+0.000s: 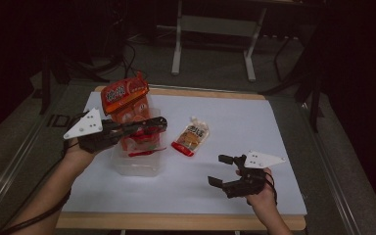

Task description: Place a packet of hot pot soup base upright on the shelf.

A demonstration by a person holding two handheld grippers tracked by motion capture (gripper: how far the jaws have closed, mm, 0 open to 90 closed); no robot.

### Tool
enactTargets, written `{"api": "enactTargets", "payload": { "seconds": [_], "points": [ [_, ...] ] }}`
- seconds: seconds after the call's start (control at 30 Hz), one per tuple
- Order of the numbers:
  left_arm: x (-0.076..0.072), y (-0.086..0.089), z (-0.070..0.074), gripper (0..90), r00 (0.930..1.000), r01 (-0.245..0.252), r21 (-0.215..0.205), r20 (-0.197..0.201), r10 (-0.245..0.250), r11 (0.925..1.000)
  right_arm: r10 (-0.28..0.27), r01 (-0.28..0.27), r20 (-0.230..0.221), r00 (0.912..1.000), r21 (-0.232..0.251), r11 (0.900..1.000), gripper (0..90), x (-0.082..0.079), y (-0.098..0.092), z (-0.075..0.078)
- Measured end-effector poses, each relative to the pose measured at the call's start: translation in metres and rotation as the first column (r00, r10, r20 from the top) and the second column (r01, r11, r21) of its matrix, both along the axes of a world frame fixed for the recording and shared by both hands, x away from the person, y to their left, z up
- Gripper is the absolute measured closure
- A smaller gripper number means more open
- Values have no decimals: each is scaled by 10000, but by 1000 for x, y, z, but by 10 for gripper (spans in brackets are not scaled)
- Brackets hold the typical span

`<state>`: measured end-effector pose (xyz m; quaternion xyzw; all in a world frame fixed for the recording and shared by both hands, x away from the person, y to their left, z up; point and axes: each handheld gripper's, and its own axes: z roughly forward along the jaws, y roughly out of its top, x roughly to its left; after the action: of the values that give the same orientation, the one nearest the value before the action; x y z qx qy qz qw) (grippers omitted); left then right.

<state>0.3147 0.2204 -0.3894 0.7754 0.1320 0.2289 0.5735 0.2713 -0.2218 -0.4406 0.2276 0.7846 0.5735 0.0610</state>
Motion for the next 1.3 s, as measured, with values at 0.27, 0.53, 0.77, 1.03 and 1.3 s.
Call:
{"api": "enactTargets", "payload": {
  "seconds": [0.27,0.53,0.77,1.03,1.3],
  "points": [
    [10,10,-18,868,9994,-184,184,-295,190,9997,-39,39,-81,10000,67,10000,150,0,-1,-3],
    [16,19,-28,867,9985,-426,118,-335,429,9990,-44,44,-186,9998,12,10000,153,2,1,-6],
    [21,21,-33,866,9985,-233,66,-489,236,9997,-15,14,-309,9995,-13,10000,153,3,2,-9],
    [22,32,-39,868,9967,33,-254,-805,-53,9997,-6,8,-391,9992,61,10000,153,3,1,-9],
    [13,44,-36,868,9973,401,-581,-590,-435,9975,-15,22,-461,9989,149,9999,154,4,1,-9]
  ]
}}
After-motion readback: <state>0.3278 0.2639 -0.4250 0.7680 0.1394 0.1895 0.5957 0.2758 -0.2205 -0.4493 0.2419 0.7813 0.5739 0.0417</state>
